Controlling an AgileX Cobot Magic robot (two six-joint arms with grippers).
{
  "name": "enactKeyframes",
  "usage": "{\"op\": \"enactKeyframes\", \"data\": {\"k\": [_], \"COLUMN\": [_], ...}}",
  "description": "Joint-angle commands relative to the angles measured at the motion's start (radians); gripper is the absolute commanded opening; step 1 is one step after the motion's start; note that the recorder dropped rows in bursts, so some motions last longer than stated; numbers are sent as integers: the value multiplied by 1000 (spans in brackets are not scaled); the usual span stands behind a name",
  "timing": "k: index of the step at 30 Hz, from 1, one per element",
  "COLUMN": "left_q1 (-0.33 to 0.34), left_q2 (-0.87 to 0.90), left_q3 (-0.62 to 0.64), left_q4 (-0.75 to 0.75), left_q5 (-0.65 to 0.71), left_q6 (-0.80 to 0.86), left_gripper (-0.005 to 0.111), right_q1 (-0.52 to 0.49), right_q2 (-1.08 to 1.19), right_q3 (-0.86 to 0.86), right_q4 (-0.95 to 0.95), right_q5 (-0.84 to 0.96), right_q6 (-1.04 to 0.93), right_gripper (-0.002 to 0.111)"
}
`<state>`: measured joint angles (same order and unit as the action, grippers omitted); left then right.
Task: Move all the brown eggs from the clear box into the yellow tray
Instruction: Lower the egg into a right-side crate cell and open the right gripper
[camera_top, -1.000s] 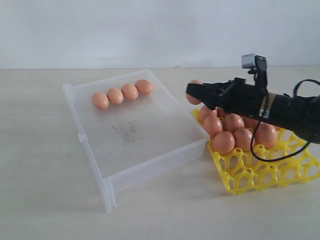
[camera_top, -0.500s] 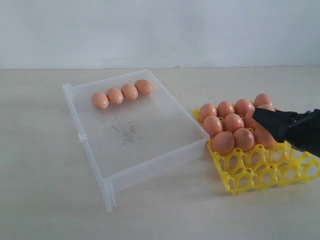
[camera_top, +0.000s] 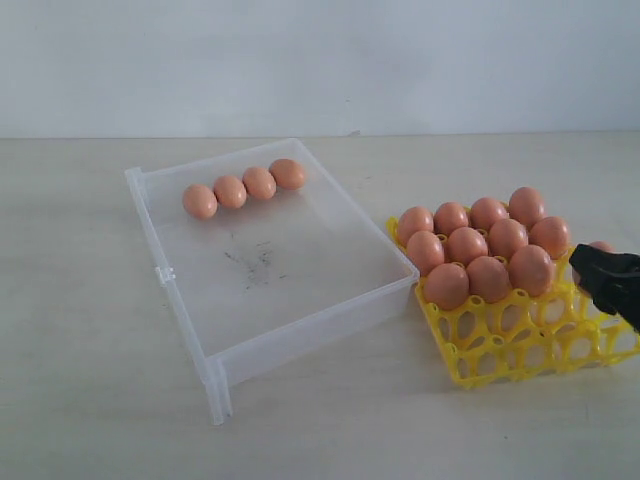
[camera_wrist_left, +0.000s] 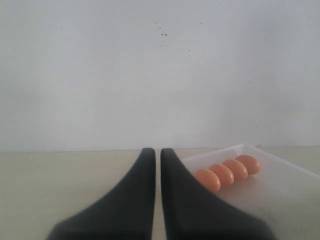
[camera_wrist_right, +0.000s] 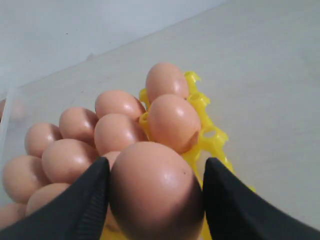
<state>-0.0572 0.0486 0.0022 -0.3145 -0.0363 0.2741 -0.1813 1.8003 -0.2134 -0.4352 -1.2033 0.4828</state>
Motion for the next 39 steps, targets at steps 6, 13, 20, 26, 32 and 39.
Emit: {"op": "enactKeyframes", "data": {"k": [6,13,20,26,32,39], "left_q1": [-3,-3,-3,-3,-3,-3], "left_q2": [4,4,4,4,4,4], "left_q3": [-2,-2,-2,-2,-2,-2], "left_q4": [-5,-5,-5,-5,-5,-5], "left_q5": [-16,-16,-16,-16,-16,-16], "left_q6": [5,5,5,5,5,5], "left_gripper": [4,4,4,4,4,4], "right_q1": [-7,-7,-7,-7,-7,-7], "right_q2": [5,117,165,200,200,200], "right_q3": [-49,-110,-138,-138,-138,-138], "right_q4": [7,-42,-64,-91,-79,-74], "right_q5": [-18,-18,-18,-18,-18,-18], "right_q6": [-53,-79,-128,-130,-110,-93], "right_gripper": [0,0,0,0,0,23]}}
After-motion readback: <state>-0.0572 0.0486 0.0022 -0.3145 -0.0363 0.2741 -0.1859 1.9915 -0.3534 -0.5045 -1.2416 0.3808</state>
